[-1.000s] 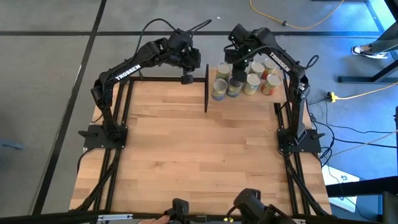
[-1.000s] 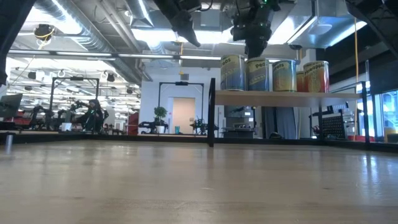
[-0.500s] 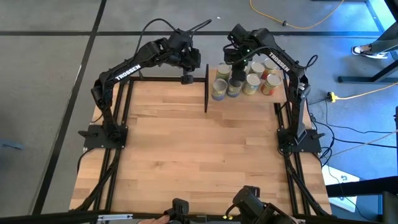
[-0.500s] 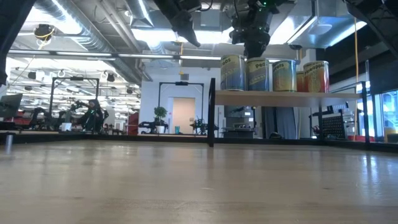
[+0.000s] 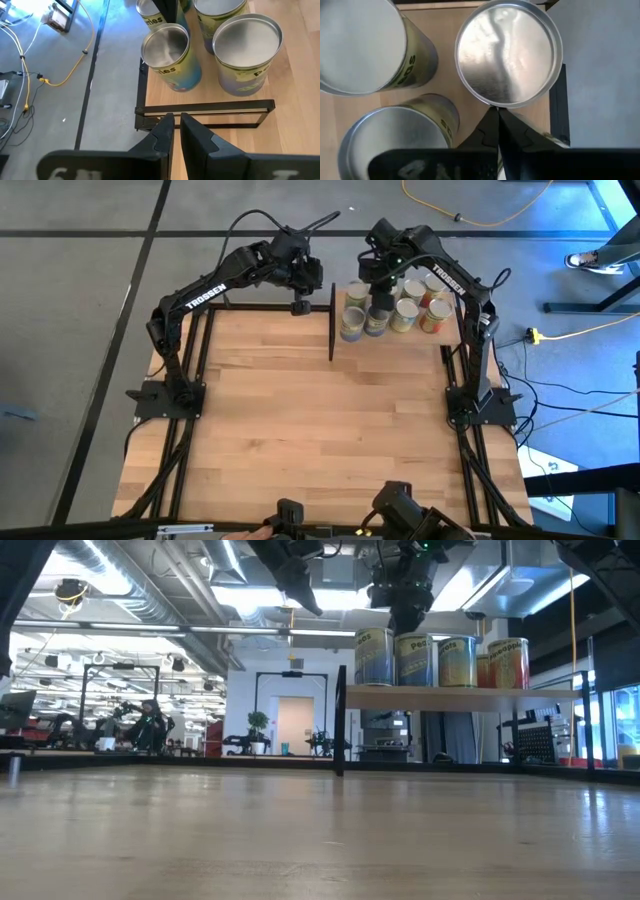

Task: Pick and place cans onto a shelf
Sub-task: Adjust the canned goods on the shelf

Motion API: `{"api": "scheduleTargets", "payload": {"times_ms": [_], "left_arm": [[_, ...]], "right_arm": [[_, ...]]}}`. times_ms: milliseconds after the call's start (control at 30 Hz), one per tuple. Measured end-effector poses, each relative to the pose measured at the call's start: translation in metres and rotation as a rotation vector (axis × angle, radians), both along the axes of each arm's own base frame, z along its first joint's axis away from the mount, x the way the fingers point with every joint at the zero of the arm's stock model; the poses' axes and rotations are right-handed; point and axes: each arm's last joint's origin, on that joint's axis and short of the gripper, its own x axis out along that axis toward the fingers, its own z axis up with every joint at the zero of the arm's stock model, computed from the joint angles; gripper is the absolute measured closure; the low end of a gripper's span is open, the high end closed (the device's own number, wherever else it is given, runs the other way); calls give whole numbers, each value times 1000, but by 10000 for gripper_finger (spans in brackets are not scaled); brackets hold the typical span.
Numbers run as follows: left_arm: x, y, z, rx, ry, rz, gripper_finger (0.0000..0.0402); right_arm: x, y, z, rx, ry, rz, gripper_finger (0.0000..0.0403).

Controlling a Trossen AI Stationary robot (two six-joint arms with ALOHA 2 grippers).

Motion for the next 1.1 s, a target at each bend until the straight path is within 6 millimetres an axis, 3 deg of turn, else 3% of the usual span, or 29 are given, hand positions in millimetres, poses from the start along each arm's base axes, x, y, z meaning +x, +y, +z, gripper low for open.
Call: {"api": "scheduleTargets", "payload": {"times_ms": [533,733,933,1100], "left_arm": [[0,0,0,0,0,0,376],[0,1,0,14,9,19,376],[0,1,0,22,14,30,376],[0,1,0,22,14,31,376]], "right_arm": [[3,0,1,12,-50,46,400],[0,2,15,-71,-32,15,400],[-6,15,23,-21,11,32,400],[-1,25,27,39,-67,95,400]]}}
